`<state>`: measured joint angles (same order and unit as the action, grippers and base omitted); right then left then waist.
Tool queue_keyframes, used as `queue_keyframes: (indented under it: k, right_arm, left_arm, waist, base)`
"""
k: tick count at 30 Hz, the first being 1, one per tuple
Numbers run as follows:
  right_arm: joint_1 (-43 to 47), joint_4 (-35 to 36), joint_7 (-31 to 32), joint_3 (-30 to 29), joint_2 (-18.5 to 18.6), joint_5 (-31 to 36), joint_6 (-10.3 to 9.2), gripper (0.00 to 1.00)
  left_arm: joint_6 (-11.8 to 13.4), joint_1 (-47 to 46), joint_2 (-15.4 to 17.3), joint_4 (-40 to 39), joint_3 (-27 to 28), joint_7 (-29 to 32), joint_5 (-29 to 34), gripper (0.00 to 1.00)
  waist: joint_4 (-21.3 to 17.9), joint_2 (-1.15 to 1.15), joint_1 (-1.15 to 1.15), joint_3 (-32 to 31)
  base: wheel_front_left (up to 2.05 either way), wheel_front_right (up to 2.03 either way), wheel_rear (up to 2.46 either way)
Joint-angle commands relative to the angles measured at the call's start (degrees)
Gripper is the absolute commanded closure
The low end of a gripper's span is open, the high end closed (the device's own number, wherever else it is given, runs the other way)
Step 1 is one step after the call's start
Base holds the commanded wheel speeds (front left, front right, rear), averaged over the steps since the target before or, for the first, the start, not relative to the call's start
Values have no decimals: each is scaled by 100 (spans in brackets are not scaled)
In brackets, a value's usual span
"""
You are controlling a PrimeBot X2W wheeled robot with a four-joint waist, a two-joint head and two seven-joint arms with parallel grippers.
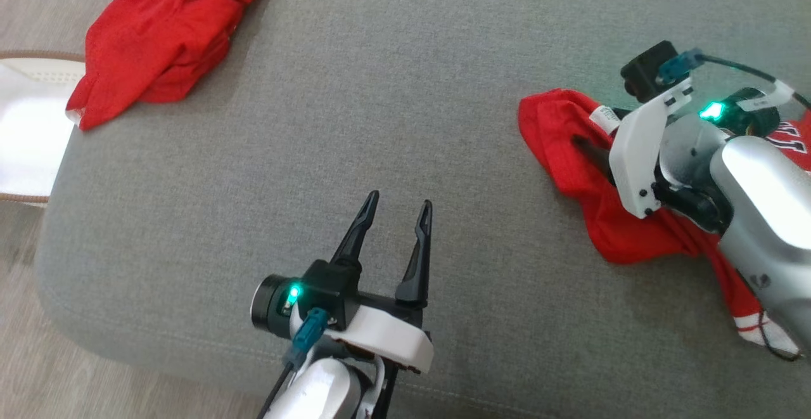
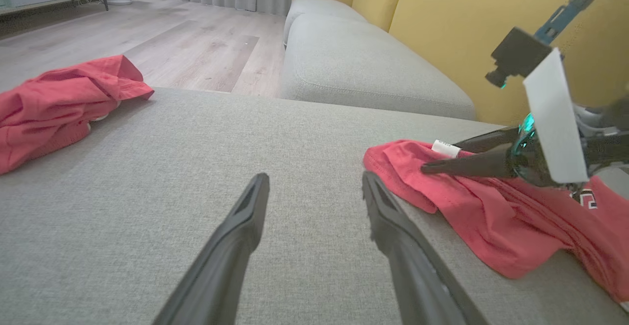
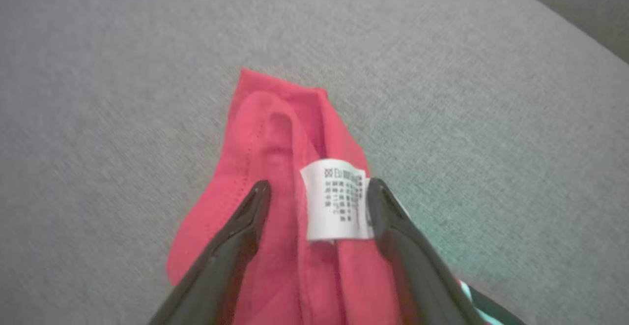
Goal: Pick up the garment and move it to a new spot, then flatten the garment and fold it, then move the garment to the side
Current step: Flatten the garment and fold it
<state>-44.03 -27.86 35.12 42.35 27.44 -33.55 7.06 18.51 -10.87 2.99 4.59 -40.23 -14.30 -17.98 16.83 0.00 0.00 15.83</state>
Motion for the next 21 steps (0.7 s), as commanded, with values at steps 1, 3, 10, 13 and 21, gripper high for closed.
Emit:
queue_keyframes:
  k: [1, 3, 10, 13, 21]
  right_arm:
    - [-168, 114, 16, 105, 71, 74, 43, 0]
    - [-266, 26, 30, 312, 92, 90, 43, 0]
    - [-523, -123, -575, 551, -17, -58, 43, 100]
    - [-702, -132, -1052, 357, -186, -136, 43, 100]
    - [-1150, 62, -1804, -9, -533, -76, 43, 100]
  left_arm:
    - [47, -176, -12, -179, 116, -70, -21, 0]
    - [57, -198, -12, -181, 96, -70, -27, 0]
    - [66, -236, -12, -145, 84, -70, -47, 0]
    - [71, -202, -12, -129, 132, -70, -32, 0]
    - [31, -99, -12, -90, 240, -70, 7, 0]
  waist:
    - [5, 0, 0, 15]
    - [3, 0, 0, 34]
    - [-28, 0, 0, -12]
    - [-84, 0, 0, -53]
    - [-244, 0, 0, -220]
  base:
    - [0, 0, 0]
    - [0, 0, 0]
    - [0, 0, 0]
    - [0, 0, 0]
    - [0, 0, 0]
